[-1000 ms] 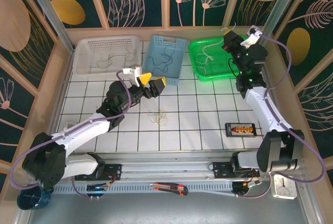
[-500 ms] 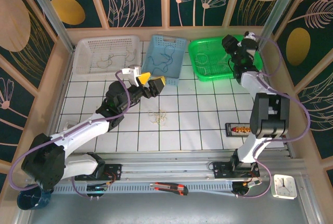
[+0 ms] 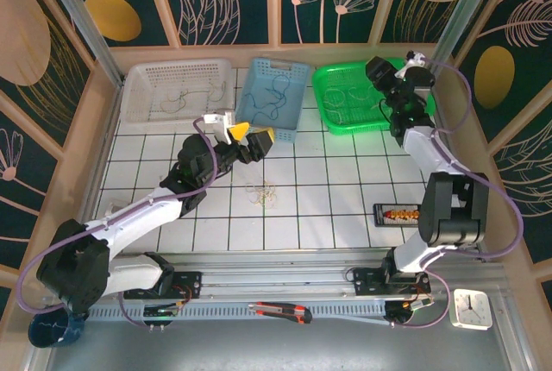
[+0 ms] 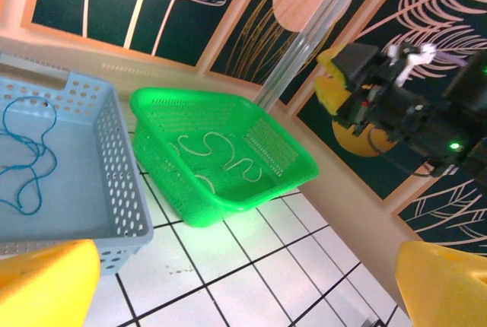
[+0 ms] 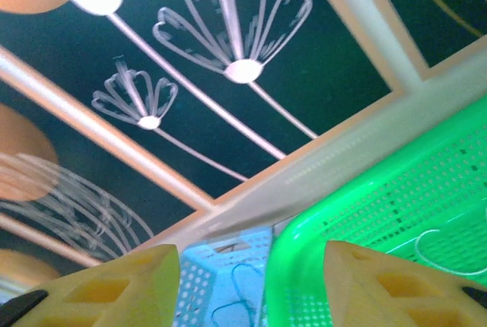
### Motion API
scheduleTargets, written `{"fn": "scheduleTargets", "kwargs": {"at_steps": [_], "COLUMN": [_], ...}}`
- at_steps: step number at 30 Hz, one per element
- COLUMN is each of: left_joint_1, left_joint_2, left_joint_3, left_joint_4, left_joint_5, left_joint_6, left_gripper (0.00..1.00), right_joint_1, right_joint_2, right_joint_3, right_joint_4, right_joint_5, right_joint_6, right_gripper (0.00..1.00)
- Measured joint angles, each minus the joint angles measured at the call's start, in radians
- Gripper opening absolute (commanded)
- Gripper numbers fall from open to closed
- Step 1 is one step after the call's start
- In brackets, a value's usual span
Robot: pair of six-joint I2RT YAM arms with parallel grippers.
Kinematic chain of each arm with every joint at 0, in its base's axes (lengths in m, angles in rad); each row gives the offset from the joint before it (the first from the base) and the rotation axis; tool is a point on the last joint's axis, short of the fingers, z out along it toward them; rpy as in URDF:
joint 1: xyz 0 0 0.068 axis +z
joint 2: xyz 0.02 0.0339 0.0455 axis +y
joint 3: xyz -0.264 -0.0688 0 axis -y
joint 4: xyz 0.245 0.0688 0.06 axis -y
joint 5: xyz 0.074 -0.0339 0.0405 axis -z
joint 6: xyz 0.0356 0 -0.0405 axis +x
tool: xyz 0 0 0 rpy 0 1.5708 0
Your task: Untangle the cables
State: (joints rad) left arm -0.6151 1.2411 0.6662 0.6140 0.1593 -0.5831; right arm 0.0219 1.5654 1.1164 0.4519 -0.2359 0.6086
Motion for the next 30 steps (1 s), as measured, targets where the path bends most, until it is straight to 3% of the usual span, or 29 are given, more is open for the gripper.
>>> {"fn": "scheduleTargets", "kwargs": {"at_steps": [11, 18, 26, 30], "left_joint_1": [0.0, 0.008, 0.131, 0.152], "left_joint_2": [0.005, 0.005, 0.028, 0.045], "left_joint_3": [-0.001, -0.001, 0.059, 0.093], "left_joint_4": [-0.121, -0.206, -0.306, -0.338], "left_joint_5": [-0.056, -0.098, -0.063, -0.043], "left_joint_6": [-0.001, -0.013, -0.035, -0.039], "left_gripper": [0.99, 0.99, 0.99, 0.99], "right_joint_1": [0.168, 0.338, 0.532, 0.615], "right_joint_2": [-0.194, -0.238, -0.219, -0.178], "right_joint_3": [-0.141, -0.228, -0.386, -0.423], "right_joint_4": [-0.035, -0.099, -0.116, -0.113], "right_joint_5": [-0.054, -0.07, -0.081, -0.081], "right_joint_6": [-0.008, -0.058, -0.099, -0.126], "right_gripper": [0.53, 0.53, 0.52, 0.49]}}
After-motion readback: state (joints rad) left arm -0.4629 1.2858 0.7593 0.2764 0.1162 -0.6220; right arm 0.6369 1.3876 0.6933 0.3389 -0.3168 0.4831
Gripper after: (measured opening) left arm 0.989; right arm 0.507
